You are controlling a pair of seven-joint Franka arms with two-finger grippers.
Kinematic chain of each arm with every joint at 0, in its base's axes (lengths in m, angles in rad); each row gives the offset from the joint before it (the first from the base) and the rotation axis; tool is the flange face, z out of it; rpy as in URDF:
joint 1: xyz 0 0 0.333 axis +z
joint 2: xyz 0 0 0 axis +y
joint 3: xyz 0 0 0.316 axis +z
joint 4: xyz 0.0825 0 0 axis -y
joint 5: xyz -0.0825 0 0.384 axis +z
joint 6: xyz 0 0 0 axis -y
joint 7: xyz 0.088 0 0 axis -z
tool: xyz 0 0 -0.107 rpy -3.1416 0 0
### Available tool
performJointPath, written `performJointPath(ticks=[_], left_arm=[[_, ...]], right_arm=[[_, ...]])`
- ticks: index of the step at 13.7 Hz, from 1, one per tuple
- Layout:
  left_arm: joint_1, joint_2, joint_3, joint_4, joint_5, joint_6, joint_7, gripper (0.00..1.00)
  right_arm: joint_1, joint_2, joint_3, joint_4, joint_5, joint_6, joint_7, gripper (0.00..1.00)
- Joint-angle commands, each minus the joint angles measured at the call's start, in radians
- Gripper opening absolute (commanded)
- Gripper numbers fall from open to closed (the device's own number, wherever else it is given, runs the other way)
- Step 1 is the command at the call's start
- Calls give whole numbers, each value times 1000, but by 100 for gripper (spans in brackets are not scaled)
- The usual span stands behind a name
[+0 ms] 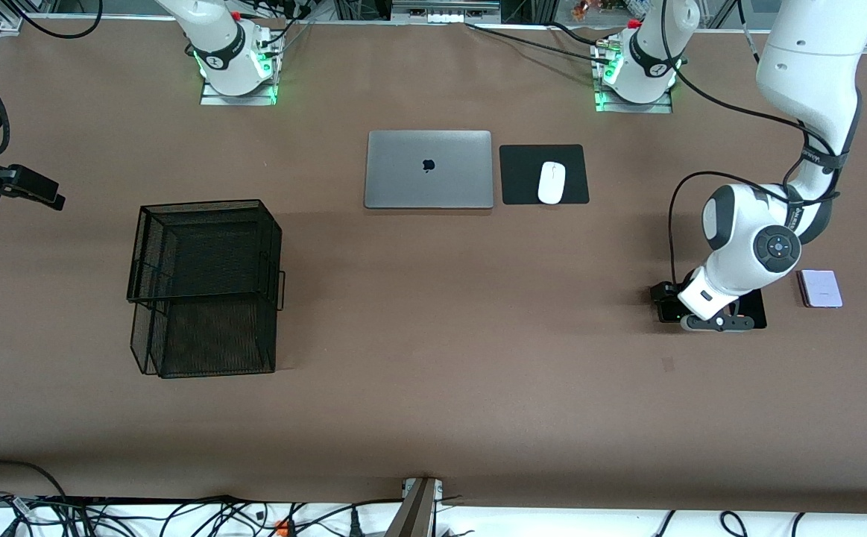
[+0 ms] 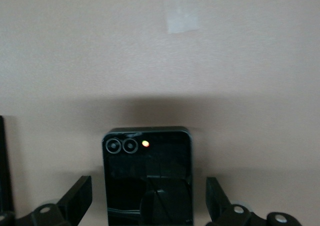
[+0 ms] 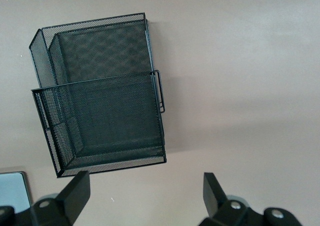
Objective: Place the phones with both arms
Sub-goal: 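Close the left gripper on the black flip phone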
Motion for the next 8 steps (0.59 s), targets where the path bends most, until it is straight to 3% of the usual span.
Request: performJointPath(ticks=[1, 4, 5, 6, 7, 8], left_arm=[[2, 14, 0, -2, -10, 25, -1, 100], [2, 24, -1, -1, -11, 25, -2, 100], [2, 24, -3, -1, -11, 25, -7, 92], [2, 24, -3, -1, -11, 21, -17, 56], [-1, 24, -3, 3, -11, 12, -20, 31], [-1, 17, -4, 7, -11, 7, -22, 19]], right_arm=[[-14, -16, 17, -6, 2, 2, 13, 100], [-14, -15, 17, -6, 2, 0, 12, 100], [-14, -15, 17, -6, 2, 0, 12, 100], [-14, -15, 17, -6, 2, 0, 12, 100], [-14, -15, 17, -6, 3, 0, 9, 100], [-13, -15, 17, -6, 2, 0, 10, 100]])
